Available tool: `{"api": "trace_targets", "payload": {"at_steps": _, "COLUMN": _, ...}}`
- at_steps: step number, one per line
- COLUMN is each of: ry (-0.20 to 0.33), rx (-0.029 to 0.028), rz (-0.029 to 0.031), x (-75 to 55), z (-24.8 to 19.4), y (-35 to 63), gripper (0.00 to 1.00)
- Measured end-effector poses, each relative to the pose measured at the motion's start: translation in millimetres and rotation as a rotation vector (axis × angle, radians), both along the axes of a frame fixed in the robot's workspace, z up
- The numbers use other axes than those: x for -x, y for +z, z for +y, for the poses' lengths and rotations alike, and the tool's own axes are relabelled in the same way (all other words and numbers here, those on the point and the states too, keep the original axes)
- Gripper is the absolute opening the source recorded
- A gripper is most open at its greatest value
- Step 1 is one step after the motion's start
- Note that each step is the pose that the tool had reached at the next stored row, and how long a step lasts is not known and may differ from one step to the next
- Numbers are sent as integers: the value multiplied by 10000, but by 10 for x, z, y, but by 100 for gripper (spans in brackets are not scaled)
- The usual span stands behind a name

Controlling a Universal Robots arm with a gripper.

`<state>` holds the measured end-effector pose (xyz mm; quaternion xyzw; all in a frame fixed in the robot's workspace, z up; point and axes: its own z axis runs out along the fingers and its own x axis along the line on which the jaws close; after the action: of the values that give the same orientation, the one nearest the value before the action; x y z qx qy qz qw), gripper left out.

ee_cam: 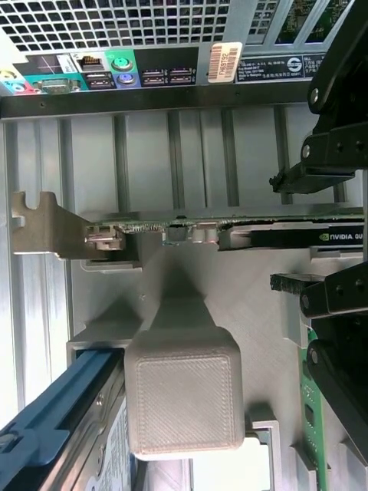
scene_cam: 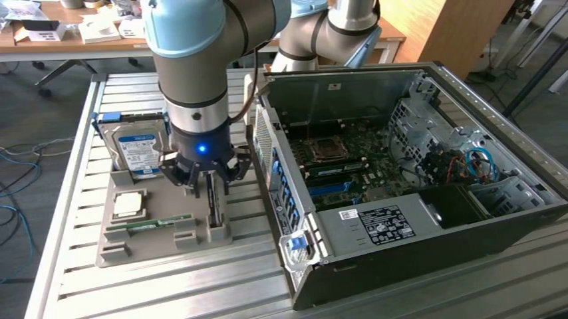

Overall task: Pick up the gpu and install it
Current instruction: 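Pick up the gpu and move the gpu toward the slot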

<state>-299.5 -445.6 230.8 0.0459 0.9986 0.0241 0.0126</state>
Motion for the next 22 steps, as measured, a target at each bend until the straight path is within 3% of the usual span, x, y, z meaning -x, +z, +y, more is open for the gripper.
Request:
{"api": "trace_targets", "payload": {"at_steps": 14, "ry": -2, "rx": 0, "rz": 1, "x": -18, "z": 0, "y": 0, "gripper": 55}}
{"api": "trace_targets", "payload": {"at_steps": 16, "ry": -1, "rx": 0, "rz": 0, "x": -18, "z": 0, "y": 0, "gripper": 46}}
{"api": "trace_targets", "payload": {"at_steps": 22, "ry": -2, "rx": 0, "rz": 1, "x": -18, "z": 0, "y": 0, "gripper": 46}}
